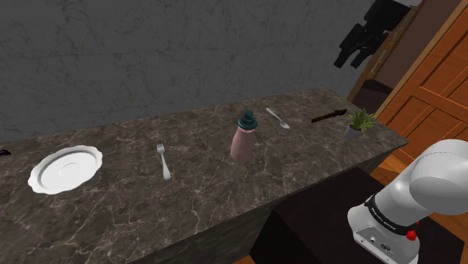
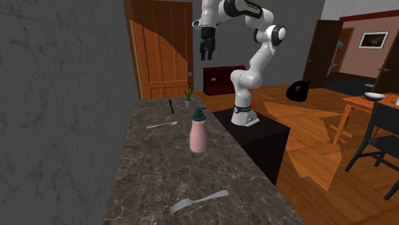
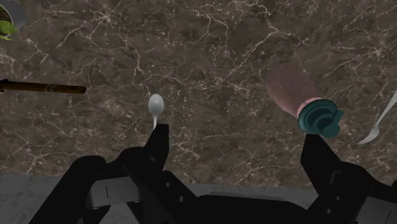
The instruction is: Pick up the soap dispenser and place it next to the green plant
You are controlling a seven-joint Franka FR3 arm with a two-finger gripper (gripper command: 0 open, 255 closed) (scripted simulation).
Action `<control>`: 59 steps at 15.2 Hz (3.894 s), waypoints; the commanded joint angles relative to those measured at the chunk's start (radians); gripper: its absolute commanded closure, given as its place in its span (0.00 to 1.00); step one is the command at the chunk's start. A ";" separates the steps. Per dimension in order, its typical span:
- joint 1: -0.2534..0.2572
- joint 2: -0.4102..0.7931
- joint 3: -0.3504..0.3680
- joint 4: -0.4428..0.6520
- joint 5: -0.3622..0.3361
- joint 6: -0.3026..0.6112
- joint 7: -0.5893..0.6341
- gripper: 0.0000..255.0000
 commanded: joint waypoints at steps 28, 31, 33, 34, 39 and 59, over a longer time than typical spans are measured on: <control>0.092 1.015 0.277 0.469 -0.032 0.197 0.461 0.00; 0.095 1.019 0.277 0.434 -0.032 0.236 0.461 0.00; 0.096 1.023 0.278 0.411 -0.032 0.263 0.461 0.00; 0.097 1.025 0.278 0.400 -0.032 0.276 0.461 0.00; 0.098 1.029 0.279 0.384 -0.032 0.296 0.462 0.00; 0.095 0.998 0.280 0.426 -0.026 0.223 0.464 1.00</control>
